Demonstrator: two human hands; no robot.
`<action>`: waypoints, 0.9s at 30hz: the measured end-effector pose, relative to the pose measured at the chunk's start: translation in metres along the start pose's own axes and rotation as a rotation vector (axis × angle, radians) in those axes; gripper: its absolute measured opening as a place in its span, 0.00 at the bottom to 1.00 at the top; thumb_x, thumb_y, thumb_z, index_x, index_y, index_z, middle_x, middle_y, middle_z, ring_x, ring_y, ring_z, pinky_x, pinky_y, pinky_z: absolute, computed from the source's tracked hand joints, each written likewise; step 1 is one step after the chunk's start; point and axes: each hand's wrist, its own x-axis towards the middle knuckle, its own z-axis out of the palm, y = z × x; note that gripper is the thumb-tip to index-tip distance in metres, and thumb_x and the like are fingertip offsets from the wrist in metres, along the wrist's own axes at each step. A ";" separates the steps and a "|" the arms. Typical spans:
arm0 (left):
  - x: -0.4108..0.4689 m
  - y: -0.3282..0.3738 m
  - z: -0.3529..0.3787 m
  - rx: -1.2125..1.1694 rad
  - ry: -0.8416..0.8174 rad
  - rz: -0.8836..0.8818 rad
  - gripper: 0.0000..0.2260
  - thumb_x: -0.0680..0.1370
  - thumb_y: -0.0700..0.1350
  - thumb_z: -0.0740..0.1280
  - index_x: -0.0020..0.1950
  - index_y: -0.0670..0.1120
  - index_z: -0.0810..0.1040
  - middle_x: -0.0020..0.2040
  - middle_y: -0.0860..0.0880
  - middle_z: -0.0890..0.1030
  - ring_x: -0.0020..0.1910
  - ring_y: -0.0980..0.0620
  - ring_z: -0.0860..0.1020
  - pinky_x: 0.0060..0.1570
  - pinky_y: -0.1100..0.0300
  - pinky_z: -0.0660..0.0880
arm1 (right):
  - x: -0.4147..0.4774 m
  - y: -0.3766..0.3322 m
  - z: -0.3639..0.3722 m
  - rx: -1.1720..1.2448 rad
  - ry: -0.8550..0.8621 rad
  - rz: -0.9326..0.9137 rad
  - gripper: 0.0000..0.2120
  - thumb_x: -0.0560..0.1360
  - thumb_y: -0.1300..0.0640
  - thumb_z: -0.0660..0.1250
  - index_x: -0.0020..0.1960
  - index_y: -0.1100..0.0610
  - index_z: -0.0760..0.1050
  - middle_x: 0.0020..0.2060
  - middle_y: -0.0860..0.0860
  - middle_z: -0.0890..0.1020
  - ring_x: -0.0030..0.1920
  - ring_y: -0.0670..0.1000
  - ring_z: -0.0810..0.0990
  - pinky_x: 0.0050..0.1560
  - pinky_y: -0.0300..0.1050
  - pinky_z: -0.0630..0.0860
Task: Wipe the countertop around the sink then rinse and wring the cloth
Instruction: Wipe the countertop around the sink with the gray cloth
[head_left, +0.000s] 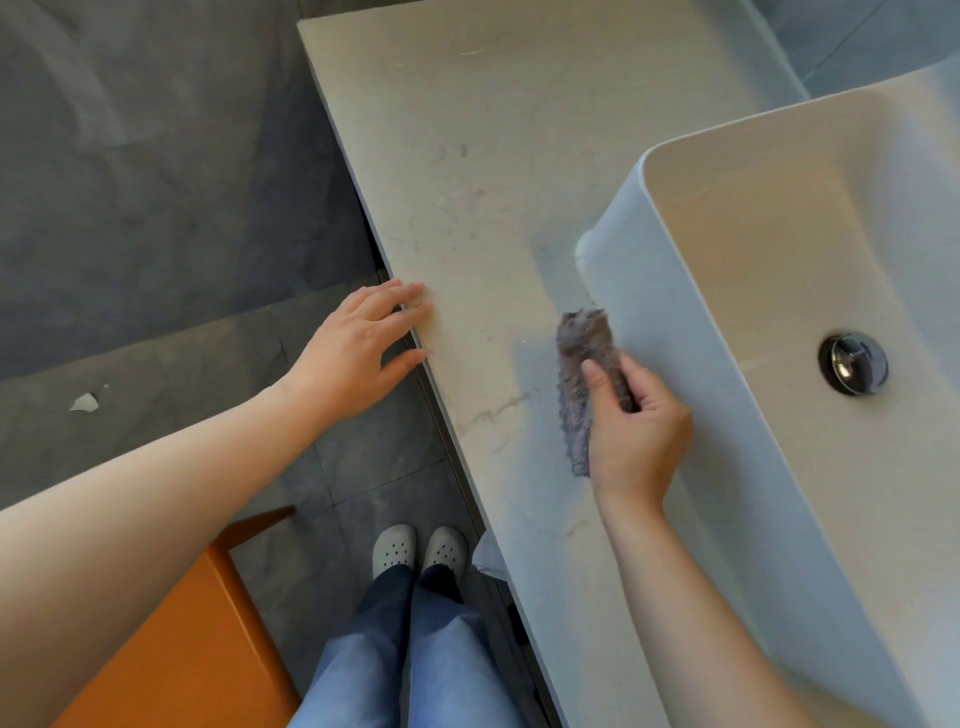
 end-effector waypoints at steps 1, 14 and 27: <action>0.000 0.001 0.001 0.001 0.001 -0.006 0.25 0.77 0.57 0.57 0.68 0.44 0.73 0.70 0.45 0.70 0.71 0.43 0.67 0.69 0.48 0.64 | 0.008 0.008 0.002 -0.052 0.014 -0.028 0.17 0.74 0.56 0.71 0.61 0.57 0.79 0.53 0.49 0.84 0.53 0.42 0.81 0.57 0.41 0.77; -0.001 0.002 0.002 0.012 0.022 0.007 0.23 0.78 0.55 0.58 0.69 0.44 0.72 0.70 0.45 0.70 0.71 0.44 0.66 0.70 0.47 0.63 | 0.037 0.040 0.045 -0.355 0.032 -0.315 0.18 0.78 0.58 0.64 0.65 0.64 0.74 0.62 0.58 0.78 0.61 0.57 0.77 0.63 0.38 0.66; 0.010 -0.022 -0.011 0.007 -0.026 0.171 0.19 0.79 0.51 0.59 0.66 0.45 0.76 0.67 0.46 0.74 0.66 0.44 0.71 0.70 0.46 0.63 | 0.038 0.029 0.069 -0.434 0.062 -0.333 0.14 0.76 0.59 0.66 0.59 0.63 0.78 0.53 0.55 0.83 0.53 0.58 0.74 0.56 0.47 0.72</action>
